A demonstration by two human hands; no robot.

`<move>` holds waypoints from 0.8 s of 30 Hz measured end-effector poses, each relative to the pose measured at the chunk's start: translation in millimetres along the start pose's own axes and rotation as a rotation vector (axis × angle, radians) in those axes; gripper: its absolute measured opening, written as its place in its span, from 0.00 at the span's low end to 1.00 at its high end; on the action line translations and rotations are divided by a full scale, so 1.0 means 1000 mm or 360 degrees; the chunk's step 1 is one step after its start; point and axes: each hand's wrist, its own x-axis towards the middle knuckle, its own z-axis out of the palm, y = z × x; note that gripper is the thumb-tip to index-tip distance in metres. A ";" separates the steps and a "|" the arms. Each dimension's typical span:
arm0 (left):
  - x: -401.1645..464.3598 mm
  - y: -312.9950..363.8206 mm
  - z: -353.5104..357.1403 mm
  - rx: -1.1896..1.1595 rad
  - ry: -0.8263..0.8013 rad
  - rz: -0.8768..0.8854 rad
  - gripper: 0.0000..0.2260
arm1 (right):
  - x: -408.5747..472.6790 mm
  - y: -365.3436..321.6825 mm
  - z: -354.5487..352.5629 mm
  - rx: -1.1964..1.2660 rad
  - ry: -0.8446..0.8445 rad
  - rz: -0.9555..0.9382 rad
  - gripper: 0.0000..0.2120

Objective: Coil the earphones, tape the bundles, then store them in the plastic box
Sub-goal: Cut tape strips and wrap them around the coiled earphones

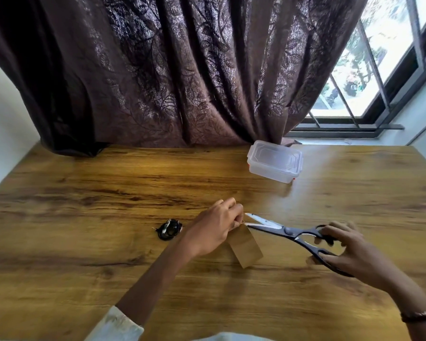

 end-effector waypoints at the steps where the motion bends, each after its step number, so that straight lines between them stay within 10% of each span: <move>1: 0.000 -0.001 -0.001 -0.0034 -0.0004 -0.0016 0.03 | -0.004 0.001 0.004 0.0116 -0.0005 0.0091 0.26; 11: 0.000 -0.010 0.001 -0.0397 0.0046 -0.0323 0.02 | 0.037 -0.089 0.070 0.1260 0.0014 0.0453 0.12; 24: -0.004 -0.006 0.024 -0.0183 0.0411 -0.0546 0.05 | 0.045 -0.103 0.088 0.1507 0.0029 0.0598 0.12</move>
